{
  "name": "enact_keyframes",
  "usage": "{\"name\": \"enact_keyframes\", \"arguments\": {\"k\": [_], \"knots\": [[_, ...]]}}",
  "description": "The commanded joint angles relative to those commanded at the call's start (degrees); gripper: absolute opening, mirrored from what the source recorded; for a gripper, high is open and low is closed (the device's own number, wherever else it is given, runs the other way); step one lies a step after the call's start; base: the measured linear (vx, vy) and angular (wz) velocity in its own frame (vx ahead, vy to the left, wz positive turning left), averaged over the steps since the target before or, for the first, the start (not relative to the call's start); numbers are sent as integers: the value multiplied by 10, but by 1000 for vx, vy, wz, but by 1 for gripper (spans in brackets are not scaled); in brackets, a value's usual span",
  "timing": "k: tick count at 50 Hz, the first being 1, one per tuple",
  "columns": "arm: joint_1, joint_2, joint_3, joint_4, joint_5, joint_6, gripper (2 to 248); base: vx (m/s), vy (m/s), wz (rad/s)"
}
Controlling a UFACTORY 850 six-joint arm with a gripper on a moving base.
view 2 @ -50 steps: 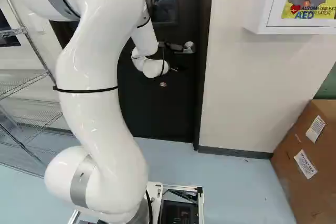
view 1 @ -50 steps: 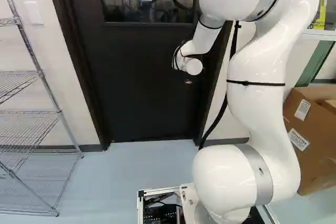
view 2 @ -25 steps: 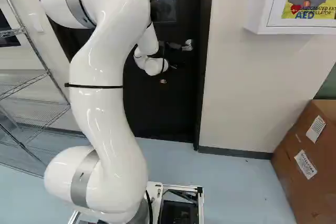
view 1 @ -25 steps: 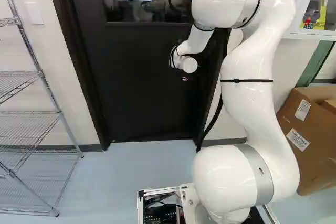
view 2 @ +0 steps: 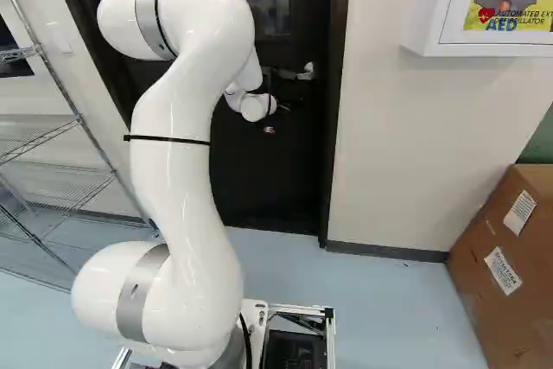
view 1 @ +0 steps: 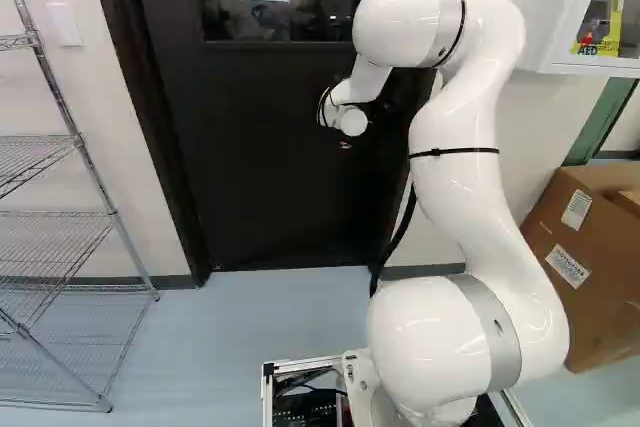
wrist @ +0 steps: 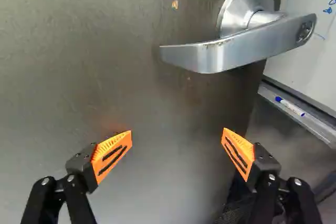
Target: Open the door and move inside
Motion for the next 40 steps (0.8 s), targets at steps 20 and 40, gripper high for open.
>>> {"name": "enact_keyframes", "arguments": {"k": [20, 40], "knots": [[24, -12, -16, 0, 0, 0, 247, 0, 0, 0], [51, -18, -24, -8, 0, 0, 247, 0, 0, 0]]}}
